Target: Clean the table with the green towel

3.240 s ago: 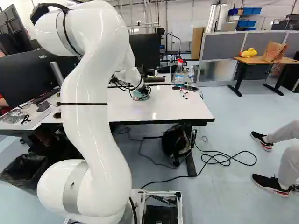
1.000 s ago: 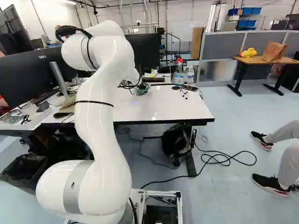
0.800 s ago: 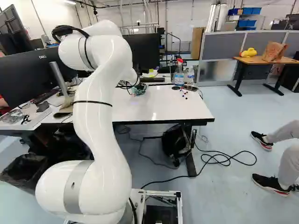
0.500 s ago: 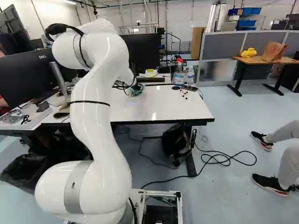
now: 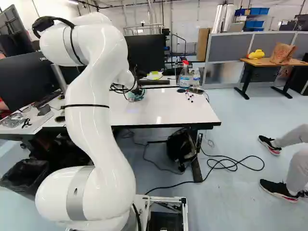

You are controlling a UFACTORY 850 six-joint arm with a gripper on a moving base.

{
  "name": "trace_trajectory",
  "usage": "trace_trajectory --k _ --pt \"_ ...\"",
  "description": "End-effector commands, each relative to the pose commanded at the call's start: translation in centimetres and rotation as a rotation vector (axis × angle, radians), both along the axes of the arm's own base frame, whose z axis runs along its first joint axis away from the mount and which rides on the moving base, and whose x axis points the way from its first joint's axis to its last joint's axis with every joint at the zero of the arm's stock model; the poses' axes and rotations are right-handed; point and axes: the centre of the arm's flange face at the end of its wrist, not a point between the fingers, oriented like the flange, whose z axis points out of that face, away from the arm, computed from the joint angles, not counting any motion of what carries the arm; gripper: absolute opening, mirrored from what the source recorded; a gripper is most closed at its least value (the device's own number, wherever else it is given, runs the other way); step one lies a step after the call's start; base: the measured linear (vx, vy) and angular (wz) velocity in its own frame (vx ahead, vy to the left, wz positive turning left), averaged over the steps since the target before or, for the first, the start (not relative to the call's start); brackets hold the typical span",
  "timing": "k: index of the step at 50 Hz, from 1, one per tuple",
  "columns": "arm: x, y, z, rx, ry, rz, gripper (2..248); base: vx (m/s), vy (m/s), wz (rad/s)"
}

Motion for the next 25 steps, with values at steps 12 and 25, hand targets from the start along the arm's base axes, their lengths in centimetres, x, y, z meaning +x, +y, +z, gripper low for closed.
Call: trace_trajectory --k 12,25 --pt "-2.1 -0.6 0.3 -0.003 0.018 -0.004 41 0.0 0.0 0.0" --pt "-2.8 -2.5 0.4 -0.003 0.026 -0.031 41 0.0 0.0 0.0"
